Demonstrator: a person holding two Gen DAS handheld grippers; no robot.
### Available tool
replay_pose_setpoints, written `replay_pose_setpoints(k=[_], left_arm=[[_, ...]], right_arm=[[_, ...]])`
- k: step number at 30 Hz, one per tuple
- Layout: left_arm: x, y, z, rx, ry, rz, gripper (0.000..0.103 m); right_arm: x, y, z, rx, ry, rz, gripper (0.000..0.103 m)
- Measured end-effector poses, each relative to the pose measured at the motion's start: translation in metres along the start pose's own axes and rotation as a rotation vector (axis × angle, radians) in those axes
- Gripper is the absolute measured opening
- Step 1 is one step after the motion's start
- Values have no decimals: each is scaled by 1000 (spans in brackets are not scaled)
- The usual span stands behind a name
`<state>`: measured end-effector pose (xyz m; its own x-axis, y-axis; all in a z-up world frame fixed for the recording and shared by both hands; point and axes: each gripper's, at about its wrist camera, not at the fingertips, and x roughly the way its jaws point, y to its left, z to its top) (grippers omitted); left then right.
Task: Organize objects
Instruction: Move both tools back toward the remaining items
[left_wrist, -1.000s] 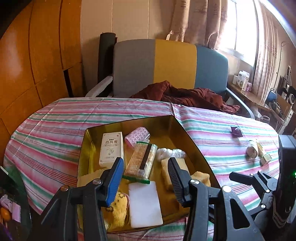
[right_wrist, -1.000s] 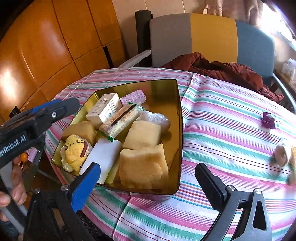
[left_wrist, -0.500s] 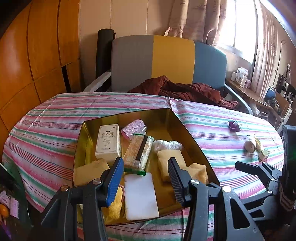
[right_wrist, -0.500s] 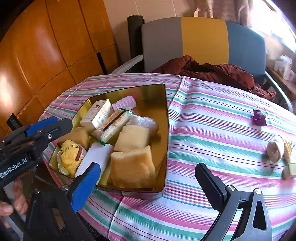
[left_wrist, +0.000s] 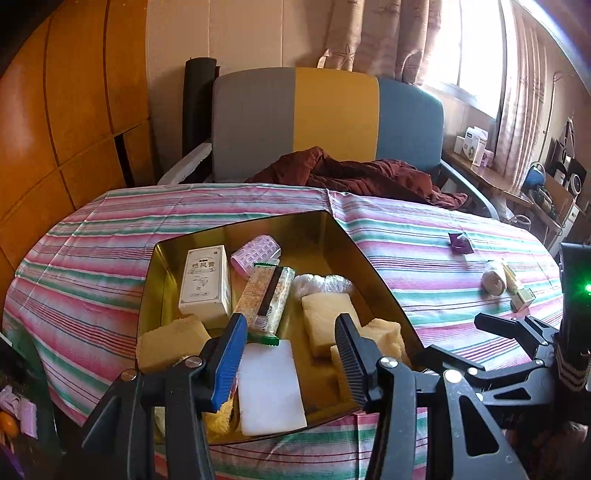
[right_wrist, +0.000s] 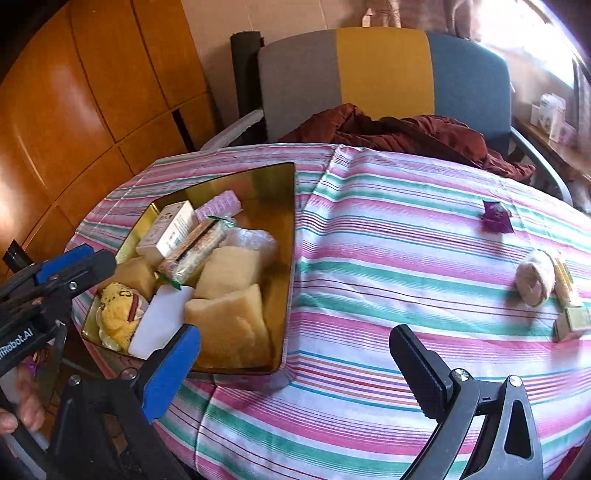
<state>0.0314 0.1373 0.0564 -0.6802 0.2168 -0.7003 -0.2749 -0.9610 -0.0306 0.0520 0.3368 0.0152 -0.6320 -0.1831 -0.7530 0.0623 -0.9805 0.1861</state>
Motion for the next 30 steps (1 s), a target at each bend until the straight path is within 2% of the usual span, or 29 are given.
replay_pose_setpoints(k=[7,18,24,30], left_arm=[[1,-8,2,23,10,-15,50],[7,-33,5,86,33,-53,50],[12,-46,8,112,50,-74,50],[15,-66,14,146,60,-107,50]], right_arm=[[-2,-33,-4,46,21,-49,103],[-16,-107,-4,146,57,-144,103],[-34,-149,2,149,50,-227,103],[-60,-216,3,243,22,-341,103]])
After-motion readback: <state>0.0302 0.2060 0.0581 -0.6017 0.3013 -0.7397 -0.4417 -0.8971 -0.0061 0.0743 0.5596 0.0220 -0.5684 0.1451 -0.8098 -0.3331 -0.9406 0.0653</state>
